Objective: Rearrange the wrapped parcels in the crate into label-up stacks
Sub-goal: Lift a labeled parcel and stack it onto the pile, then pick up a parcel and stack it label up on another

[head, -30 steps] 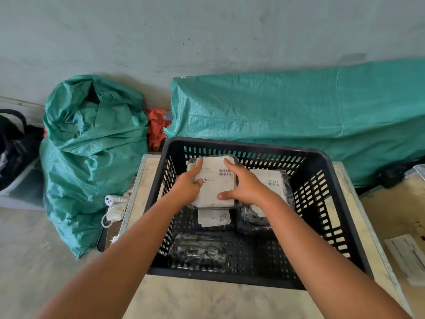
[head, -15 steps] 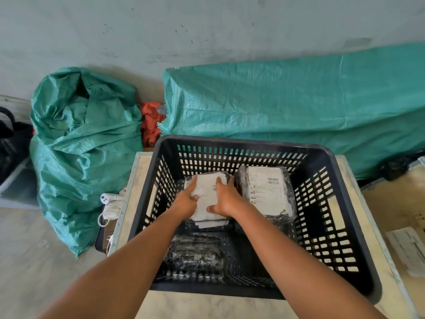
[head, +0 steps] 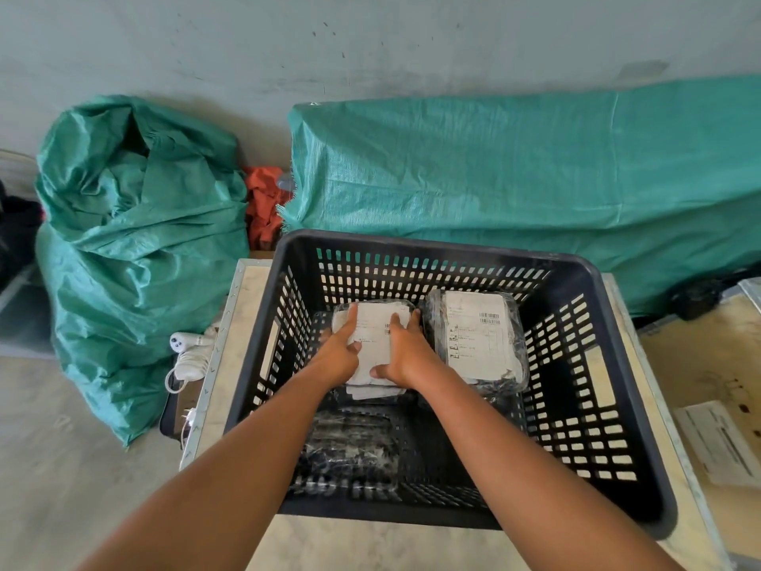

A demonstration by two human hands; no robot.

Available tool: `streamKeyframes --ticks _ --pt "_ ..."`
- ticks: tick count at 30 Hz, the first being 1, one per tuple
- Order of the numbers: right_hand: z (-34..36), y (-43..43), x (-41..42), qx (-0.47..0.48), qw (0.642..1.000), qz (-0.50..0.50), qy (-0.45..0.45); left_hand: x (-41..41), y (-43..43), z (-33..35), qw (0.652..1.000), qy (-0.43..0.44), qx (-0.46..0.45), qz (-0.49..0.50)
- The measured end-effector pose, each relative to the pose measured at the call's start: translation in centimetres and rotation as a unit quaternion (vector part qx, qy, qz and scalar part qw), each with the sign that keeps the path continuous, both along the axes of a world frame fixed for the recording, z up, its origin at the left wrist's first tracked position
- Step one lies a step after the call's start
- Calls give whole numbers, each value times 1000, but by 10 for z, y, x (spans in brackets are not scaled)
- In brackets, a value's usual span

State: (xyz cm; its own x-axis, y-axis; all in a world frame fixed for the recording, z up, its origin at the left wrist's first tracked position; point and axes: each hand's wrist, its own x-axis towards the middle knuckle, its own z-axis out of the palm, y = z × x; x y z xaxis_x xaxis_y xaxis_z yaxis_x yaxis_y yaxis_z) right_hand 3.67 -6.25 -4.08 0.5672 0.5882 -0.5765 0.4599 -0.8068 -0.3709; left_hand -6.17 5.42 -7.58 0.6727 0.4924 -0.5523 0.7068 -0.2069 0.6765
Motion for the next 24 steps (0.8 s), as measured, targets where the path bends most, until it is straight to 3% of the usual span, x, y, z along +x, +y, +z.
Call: streamKeyframes --ticks 5,8,12,16,24 --pt "4 -3 -4 24 1000 -10 -11 0 -4 7 1000 -12 0 22" --pt "12 -10 -6 73 997 0 -31 3 -5 23 998 0 60 19" --pt "35 -29 -7 147 988 22 -30 -1 4 72 992 -70 99 43" --pt "53 -67 -7 198 979 12 41 -42 0 117 971 -135 168 -101" --pt "47 -100 -27 130 971 113 165 -101 -23 111 938 2 137 -317"
